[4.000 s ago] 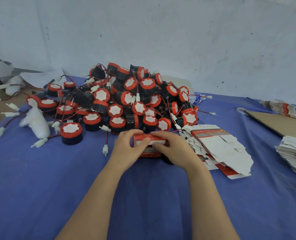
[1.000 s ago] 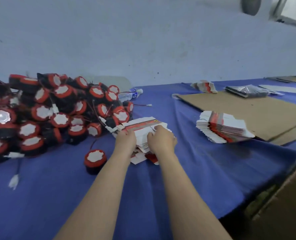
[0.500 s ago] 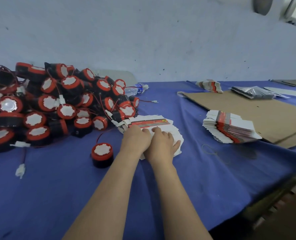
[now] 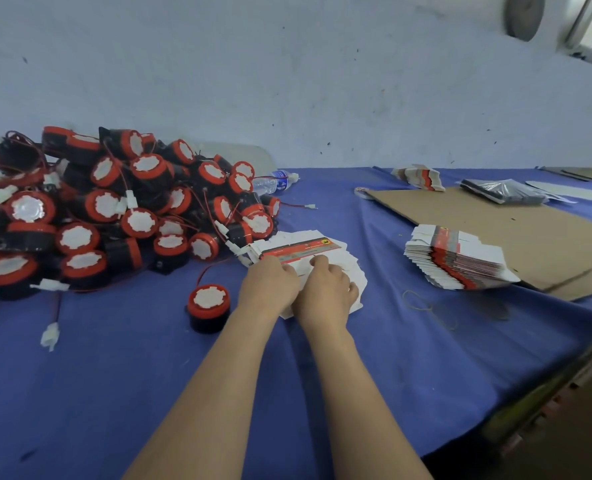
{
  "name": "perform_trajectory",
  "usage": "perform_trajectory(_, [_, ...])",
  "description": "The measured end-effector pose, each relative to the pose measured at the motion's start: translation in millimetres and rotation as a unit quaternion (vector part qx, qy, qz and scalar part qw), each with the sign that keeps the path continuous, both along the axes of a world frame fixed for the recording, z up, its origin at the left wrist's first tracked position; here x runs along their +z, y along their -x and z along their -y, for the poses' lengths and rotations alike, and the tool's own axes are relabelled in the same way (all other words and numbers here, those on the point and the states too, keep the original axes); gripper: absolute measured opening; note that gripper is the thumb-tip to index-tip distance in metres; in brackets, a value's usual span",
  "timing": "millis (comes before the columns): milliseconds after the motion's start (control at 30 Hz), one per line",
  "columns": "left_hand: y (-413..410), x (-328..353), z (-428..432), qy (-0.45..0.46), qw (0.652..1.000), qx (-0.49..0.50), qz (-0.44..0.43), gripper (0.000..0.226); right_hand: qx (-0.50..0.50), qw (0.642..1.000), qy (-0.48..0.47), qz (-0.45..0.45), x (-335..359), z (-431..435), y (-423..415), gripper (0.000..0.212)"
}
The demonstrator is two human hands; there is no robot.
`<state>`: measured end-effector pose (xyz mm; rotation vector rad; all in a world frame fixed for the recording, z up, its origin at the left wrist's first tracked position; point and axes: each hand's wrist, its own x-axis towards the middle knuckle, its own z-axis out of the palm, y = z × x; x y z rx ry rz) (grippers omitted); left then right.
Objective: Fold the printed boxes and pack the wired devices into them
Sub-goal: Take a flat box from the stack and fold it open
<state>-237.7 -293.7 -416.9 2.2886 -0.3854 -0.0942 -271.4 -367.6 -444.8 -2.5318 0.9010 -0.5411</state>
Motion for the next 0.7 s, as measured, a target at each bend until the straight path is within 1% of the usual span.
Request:
perform_trajectory(100, [-3, 0, -1, 0.023, 1.0, 0.015, 0.006, 0.03, -0.007, 0.999, -0.008, 0.043, -2, -1, -1, 0.051])
perform_trajectory(133, [-3, 0, -1, 0.033, 0.999, 0.02, 0.009, 0.032, -0.005, 0.997, -0.003, 0.081, -1, -2, -1, 0.049])
perform_trajectory(167, [-4, 0, -2, 0.044, 0.999, 0.025, 0.01, 0.033, 0.006, 0.99, -0.012, 0.139, 0, -3, -1, 0.046])
perform_trajectory(200, [-6, -1, -3, 0.057, 0.998, 0.029, 0.012, 0.033, 0.024, 0.978, -0.039, 0.205, 2, -3, 0, 0.043])
perform_trajectory(267, [-7, -1, -7, 0.09, 0.995, 0.037, 0.013, 0.037, 0.057, 0.934, -0.116, 0.333, 9, -5, 4, 0.04])
perform_trajectory(300, [-9, 1, -10, 0.112, 0.993, 0.044, 0.018, 0.04, 0.065, 0.913, -0.154, 0.373, 13, -5, 7, 0.04])
perform_trajectory(333, [-9, 3, -14, 0.141, 0.988, 0.054, 0.026, 0.042, 0.075, 0.896, -0.192, 0.394, 17, -5, 9, 0.04])
perform_trajectory(367, [-10, 7, -17, 0.178, 0.981, 0.065, 0.033, 0.04, 0.091, 0.883, -0.229, 0.399, 20, -5, 11, 0.04])
perform_trajectory(433, [-14, 16, -26, 0.29, 0.953, 0.076, 0.028, 0.031, 0.135, 0.88, -0.275, 0.363, 26, -8, 12, 0.036])
perform_trajectory(500, [-18, 25, -39, 0.398, 0.912, 0.098, 0.004, 0.017, 0.165, 0.902, -0.287, 0.277, 29, -13, 7, 0.027])
perform_trajectory(533, [-21, 27, -47, 0.429, 0.897, 0.107, 0.006, 0.012, 0.174, 0.913, -0.285, 0.235, 31, -18, 4, 0.024])
perform_trajectory(567, [-23, 28, -56, 0.434, 0.894, 0.107, 0.027, 0.009, 0.181, 0.916, -0.291, 0.209, 31, -22, 2, 0.025])
perform_trajectory(600, [-25, 28, -67, 0.421, 0.899, 0.103, 0.063, 0.008, 0.181, 0.912, -0.306, 0.203, 32, -26, 0, 0.031])
perform_trajectory(667, [-28, 24, -92, 0.379, 0.91, 0.098, 0.134, 0.007, 0.162, 0.889, -0.346, 0.254, 39, -35, -4, 0.063])
perform_trajectory(700, [-29, 21, -107, 0.361, 0.915, 0.092, 0.157, 0.007, 0.16, 0.882, -0.344, 0.279, 42, -40, -8, 0.073])
